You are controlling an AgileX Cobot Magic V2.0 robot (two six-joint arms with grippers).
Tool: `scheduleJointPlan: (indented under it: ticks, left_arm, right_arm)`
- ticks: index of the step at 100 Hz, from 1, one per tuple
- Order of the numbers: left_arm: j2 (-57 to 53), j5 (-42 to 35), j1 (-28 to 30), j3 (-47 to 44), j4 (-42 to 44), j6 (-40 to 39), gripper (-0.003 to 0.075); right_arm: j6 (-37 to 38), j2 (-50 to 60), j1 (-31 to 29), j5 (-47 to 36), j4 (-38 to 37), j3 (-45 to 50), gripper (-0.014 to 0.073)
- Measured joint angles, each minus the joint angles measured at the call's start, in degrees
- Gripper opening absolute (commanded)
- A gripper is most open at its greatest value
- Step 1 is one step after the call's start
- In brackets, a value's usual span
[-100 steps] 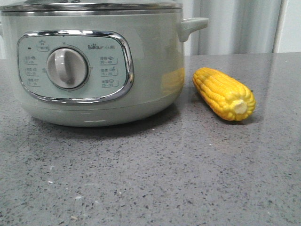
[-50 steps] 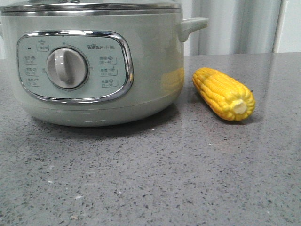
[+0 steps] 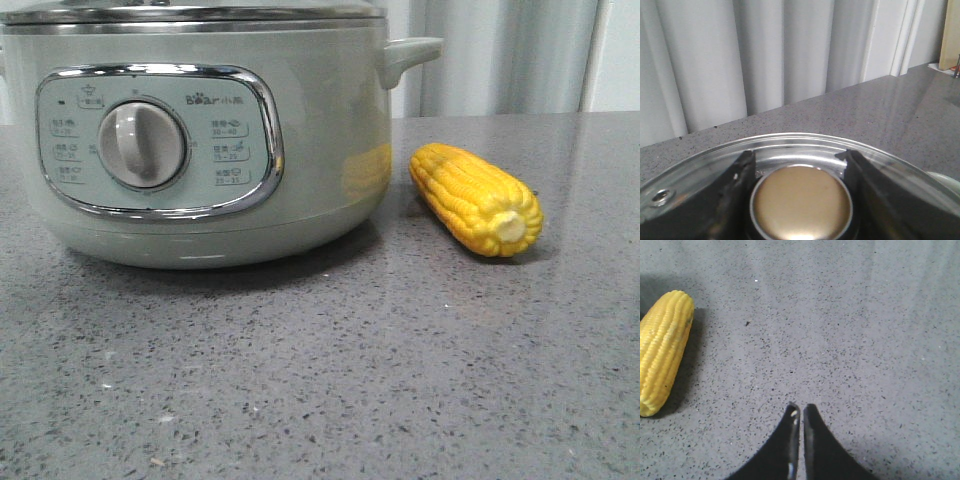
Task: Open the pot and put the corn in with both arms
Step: 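Lift the lid off with the left gripper and set it beside the cooker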
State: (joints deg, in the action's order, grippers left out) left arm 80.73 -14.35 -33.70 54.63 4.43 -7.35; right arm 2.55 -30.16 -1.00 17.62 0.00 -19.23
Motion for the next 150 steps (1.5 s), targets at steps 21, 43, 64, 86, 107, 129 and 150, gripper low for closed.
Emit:
scheduleJointPlan:
  ticks: [21, 43, 64, 86, 107, 129, 150]
  left_arm:
    - [-4.3, 5.2, 0.0, 2.5, 1.5, 0.0, -0.0020]
    - [-12.6, 9.3, 0.1, 2.9, 3.4, 0.2, -0.0020]
    - [-20.3, 14.7, 4.1, 0.8, 5.3, 0.2, -0.0020]
    - [-30.3, 16.4, 13.6, -7.5, 5.4, 0.2, -0.0020]
    - [-40.5, 16.5, 21.8, -17.3, 3.1, 0.3, -0.0020]
    - [-48.0, 16.4, 27.4, -27.1, 1.1, 0.3, -0.0020]
    - [-49.1, 11.8, 28.6, -33.9, -0.1, 0.4, -0.0020]
  right_arm:
    - [0.0, 0.0, 0.0, 0.0, 0.0, 0.0, -0.0066]
    - [0.0, 0.0, 0.0, 0.0, 0.0, 0.0, -0.0066]
    - [0.0, 0.0, 0.0, 0.0, 0.0, 0.0, -0.0066]
    - [0.0, 0.0, 0.0, 0.0, 0.0, 0.0, -0.0066]
    - [0.0, 0.0, 0.0, 0.0, 0.0, 0.0, -0.0066]
    - [0.0, 0.0, 0.0, 0.0, 0.0, 0.0, -0.0066]
    - [0.0, 0.0, 0.0, 0.0, 0.0, 0.0, -0.0066]
